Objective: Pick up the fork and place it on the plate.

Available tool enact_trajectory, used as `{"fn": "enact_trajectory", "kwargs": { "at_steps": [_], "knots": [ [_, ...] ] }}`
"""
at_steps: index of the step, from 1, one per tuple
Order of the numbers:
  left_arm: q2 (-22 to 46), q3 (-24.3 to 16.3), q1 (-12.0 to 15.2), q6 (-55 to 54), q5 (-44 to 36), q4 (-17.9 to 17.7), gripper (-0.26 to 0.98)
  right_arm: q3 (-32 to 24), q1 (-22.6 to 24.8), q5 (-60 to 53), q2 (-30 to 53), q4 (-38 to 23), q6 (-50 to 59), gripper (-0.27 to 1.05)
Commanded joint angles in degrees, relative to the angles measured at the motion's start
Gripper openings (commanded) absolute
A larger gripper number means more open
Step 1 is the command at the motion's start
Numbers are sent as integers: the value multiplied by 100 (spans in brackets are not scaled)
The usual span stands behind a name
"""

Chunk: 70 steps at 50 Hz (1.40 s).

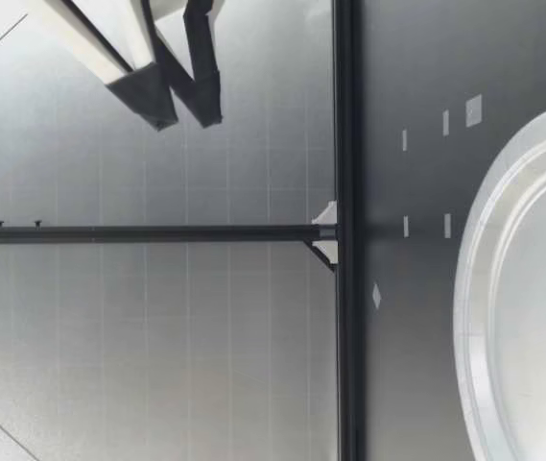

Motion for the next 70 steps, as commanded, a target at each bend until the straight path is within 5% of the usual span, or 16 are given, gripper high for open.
{"fn": "enact_trajectory", "kwargs": {
  "at_steps": [1, 14, 33, 49, 70],
  "knots": [
    [-70, -158, -18, 18, 79, 9, 72, -149, -9, -53, -44, 0, -9, 78],
    [-334, -457, 0, 167, 88, 62, 72, -176, -9, -53, -167, -26, -53, 78],
    [-2224, -1485, 747, 2522, -193, 255, 72, -396, -9, -773, -598, -1371, -79, 59],
    [-3085, -888, 1318, 3876, -1063, 237, 64, 176, -9, -1441, -1151, -1775, -88, 38],
    [-3023, -185, 1354, 3902, -1907, 229, 51, 809, -18, -1978, -1046, -1767, -79, 24]
  ]
}}
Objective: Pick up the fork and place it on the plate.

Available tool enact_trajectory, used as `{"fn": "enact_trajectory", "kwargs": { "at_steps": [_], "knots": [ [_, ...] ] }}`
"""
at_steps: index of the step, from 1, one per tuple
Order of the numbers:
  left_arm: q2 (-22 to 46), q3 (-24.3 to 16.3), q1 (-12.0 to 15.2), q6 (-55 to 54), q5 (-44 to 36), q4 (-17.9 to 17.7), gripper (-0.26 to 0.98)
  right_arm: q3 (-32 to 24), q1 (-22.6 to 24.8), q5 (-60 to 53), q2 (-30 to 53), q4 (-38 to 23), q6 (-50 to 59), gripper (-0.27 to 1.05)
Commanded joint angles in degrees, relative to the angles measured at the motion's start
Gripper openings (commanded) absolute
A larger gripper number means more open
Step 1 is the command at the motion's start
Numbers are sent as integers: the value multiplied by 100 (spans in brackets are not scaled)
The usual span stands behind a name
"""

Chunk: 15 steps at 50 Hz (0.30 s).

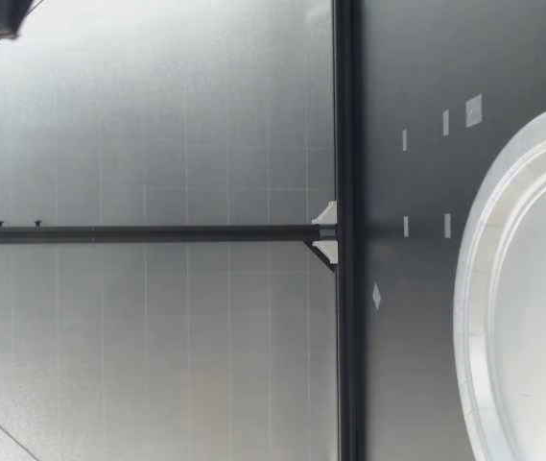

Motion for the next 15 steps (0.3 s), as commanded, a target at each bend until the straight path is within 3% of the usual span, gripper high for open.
{"fn": "enact_trajectory", "kwargs": {
  "at_steps": [1, 15],
  "knots": [
    [70, 26, 26, 18, -97, 0, 51, 18, -18, -123, 62, 0, 0, 24],
    [352, 97, 26, 9, -123, -18, 51, -62, -18, -220, 439, 0, -9, 24]
  ]
}}
